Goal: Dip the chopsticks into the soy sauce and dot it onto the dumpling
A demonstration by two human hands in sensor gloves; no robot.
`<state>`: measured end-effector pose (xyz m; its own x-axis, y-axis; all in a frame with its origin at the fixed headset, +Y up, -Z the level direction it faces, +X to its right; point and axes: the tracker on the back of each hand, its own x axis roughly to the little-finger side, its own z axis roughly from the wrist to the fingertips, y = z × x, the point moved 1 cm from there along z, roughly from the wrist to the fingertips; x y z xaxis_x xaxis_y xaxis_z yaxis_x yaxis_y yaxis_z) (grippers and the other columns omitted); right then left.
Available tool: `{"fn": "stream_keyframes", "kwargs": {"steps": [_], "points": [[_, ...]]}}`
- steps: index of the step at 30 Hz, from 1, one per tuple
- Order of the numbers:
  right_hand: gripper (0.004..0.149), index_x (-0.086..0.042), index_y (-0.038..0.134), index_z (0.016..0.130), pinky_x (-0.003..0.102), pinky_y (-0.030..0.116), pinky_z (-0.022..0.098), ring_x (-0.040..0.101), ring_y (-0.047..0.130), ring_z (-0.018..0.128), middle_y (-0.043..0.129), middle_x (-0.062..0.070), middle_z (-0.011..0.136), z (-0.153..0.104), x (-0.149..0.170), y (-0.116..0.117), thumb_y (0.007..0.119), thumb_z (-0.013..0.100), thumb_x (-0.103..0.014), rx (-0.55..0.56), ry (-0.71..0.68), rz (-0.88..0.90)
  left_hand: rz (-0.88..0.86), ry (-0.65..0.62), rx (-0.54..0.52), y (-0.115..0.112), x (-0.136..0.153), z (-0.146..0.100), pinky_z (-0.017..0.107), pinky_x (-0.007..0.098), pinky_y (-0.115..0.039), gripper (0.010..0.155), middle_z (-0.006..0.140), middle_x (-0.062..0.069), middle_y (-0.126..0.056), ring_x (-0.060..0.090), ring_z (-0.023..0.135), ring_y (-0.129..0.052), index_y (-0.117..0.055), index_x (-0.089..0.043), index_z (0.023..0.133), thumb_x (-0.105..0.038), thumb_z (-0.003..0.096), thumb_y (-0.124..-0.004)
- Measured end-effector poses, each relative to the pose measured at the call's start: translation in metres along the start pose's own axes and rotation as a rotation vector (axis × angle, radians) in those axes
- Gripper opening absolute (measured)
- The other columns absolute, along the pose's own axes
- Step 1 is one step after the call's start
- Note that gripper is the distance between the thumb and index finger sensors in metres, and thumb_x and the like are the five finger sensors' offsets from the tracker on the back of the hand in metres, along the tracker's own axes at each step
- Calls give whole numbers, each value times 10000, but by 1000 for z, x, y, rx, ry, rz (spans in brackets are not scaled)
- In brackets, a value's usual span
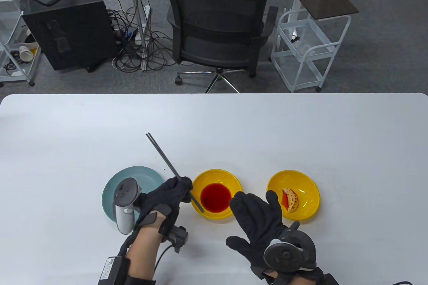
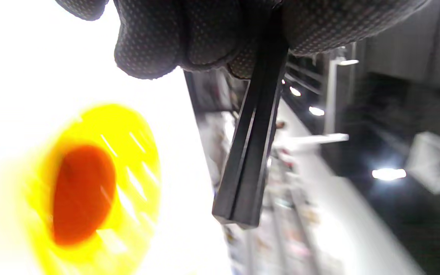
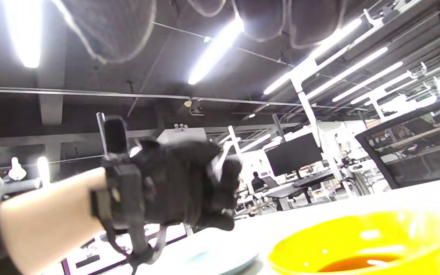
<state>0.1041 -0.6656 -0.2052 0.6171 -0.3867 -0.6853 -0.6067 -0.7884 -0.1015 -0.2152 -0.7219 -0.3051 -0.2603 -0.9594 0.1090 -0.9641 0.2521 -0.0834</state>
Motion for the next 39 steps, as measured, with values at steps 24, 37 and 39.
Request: {"fn": "stream_keyframes", "kwargs": {"steps": [24, 37, 39], "points": [[826, -201, 299, 1071, 835, 202, 650, 504, 553, 954, 396, 170, 1133, 0, 16, -1, 680, 435, -566, -50, 70, 56, 1168, 498, -170, -3, 30, 19, 660, 697, -563, 552, 756, 113, -886, 358, 623, -923, -853, -75, 850, -481, 486, -768], [816, -203, 325, 1072, 832, 166, 658, 508, 517, 967, 374, 168, 1138, -3, 58, -14, 692, 433, -554, -39, 243, 96, 1124, 499, -215, 10, 20, 7, 666, 689, -547, 656, 799, 107, -857, 361, 660, -898, -805, -83, 915, -564, 471, -775], [815, -204, 324, 1072, 830, 164, 658, 507, 485, 975, 356, 166, 1139, -5, 68, -18, 690, 434, -556, -26, 280, 74, 1113, 470, -231, 11, 14, 4, 664, 690, -544, 661, 802, 108, -855, 364, 661, -897, -802, -83, 918, -566, 468, -777]]}}
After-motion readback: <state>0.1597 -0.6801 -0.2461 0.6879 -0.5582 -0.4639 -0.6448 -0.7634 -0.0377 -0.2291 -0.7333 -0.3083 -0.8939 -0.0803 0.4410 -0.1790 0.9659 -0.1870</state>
